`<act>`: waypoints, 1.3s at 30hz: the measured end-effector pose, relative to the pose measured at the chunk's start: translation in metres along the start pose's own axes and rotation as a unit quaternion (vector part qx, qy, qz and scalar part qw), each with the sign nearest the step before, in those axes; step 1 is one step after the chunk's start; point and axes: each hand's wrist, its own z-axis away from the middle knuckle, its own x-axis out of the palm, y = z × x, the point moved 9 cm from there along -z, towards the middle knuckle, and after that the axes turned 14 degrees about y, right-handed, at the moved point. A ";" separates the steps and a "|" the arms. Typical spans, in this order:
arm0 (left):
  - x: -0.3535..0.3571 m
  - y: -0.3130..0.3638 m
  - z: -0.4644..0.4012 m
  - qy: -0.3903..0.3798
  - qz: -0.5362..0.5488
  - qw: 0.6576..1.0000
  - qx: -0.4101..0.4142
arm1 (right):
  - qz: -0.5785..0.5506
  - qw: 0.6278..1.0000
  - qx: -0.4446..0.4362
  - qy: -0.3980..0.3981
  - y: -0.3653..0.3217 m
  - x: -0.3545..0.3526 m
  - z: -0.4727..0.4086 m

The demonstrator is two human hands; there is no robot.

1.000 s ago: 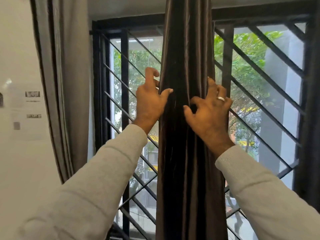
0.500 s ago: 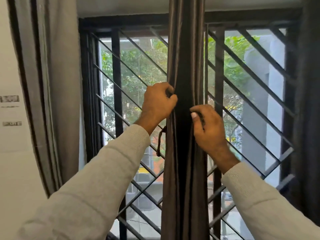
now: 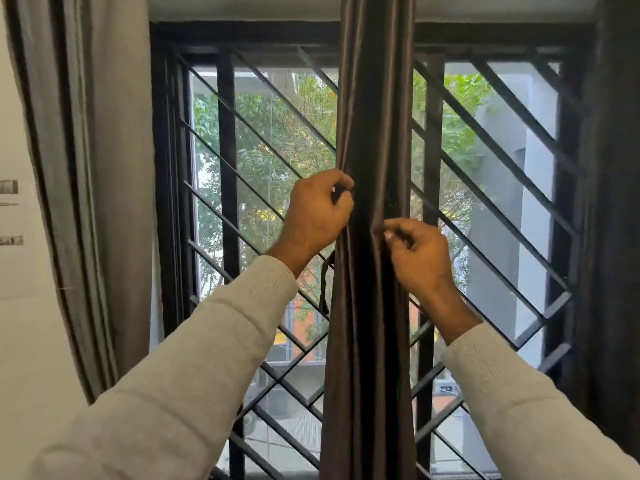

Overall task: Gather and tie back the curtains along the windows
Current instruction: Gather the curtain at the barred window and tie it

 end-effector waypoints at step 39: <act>0.013 0.004 0.035 -0.014 0.020 0.999 -0.023 | 0.050 0.991 -0.018 0.126 0.049 -0.044 0.038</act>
